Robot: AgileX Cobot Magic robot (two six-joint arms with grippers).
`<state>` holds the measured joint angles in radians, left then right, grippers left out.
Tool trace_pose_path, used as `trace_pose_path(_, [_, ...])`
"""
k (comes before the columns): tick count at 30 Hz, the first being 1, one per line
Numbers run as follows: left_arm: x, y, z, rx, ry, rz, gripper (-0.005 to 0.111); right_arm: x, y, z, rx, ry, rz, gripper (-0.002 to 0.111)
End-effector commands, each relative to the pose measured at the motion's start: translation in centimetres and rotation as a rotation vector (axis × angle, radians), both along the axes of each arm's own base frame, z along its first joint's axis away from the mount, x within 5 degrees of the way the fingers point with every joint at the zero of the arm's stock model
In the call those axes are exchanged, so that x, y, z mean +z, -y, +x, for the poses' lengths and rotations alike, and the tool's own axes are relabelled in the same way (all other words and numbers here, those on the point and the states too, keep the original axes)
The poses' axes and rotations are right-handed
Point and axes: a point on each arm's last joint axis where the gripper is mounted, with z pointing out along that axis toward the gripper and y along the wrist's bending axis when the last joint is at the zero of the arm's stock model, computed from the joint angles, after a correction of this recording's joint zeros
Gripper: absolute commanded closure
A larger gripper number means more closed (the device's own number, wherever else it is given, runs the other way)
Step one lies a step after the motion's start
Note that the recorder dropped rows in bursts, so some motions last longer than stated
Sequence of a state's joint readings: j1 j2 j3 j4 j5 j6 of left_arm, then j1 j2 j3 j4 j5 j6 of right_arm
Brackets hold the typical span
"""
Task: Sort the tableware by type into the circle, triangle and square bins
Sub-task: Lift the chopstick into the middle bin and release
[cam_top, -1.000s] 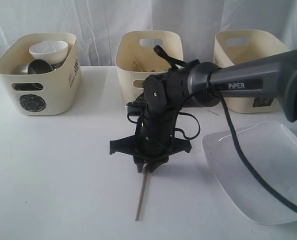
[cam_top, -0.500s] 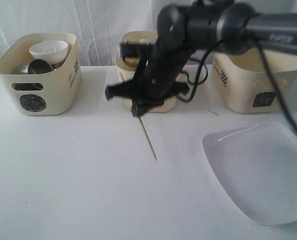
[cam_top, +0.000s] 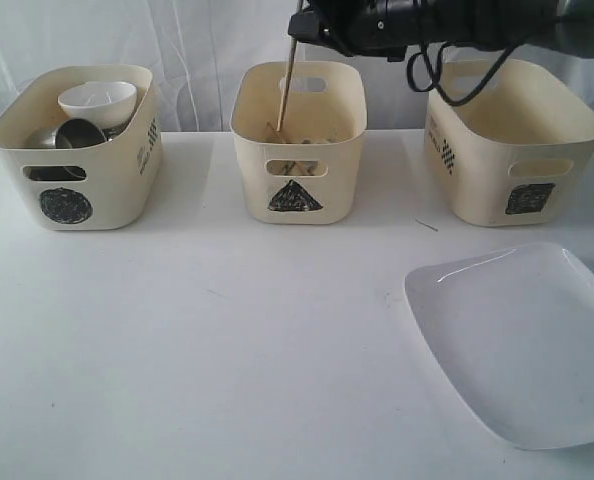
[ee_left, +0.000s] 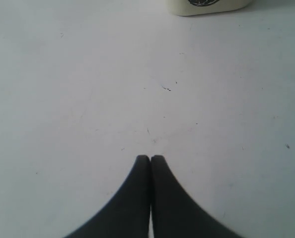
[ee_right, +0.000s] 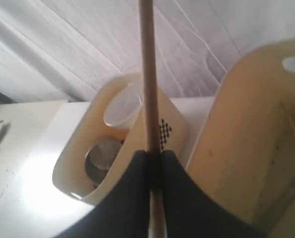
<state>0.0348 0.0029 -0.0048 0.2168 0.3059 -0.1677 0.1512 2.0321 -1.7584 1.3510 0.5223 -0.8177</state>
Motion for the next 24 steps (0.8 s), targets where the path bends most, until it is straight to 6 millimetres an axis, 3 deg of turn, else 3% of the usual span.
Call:
trace_pose_path(1, [-0.1, 0.1, 0.0, -0.009, 0.000, -0.008, 0.107, -1.6, 0.3, 2.4, -0.080, 0.145, 0.014, 0.108])
trace_pose_path(6, [-0.1, 0.1, 0.0, -0.009, 0.000, -0.008, 0.107, -4.7, 0.6, 3.8, -0.122, 0.119, -0.058, 0.103])
trace_pose_path(10, [-0.1, 0.1, 0.0, -0.009, 0.000, -0.008, 0.107, -6.1, 0.7, 4.2, -0.139, 0.093, -0.073, 0.080])
trace_pose_path(14, [-0.1, 0.1, 0.0, -0.009, 0.000, -0.008, 0.107, -6.1, 0.7, 4.2, -0.143, 0.091, -0.072, 0.069])
trace_pose_path(20, [-0.1, 0.1, 0.0, -0.009, 0.000, -0.008, 0.107, -2.5, 0.8, 2.9, -0.069, 0.130, 0.005, 0.074])
trace_pose_path(24, [-0.1, 0.1, 0.0, -0.009, 0.000, -0.008, 0.107, 0.1, 2.6, 1.0, -0.033, 0.030, -0.081, 0.102])
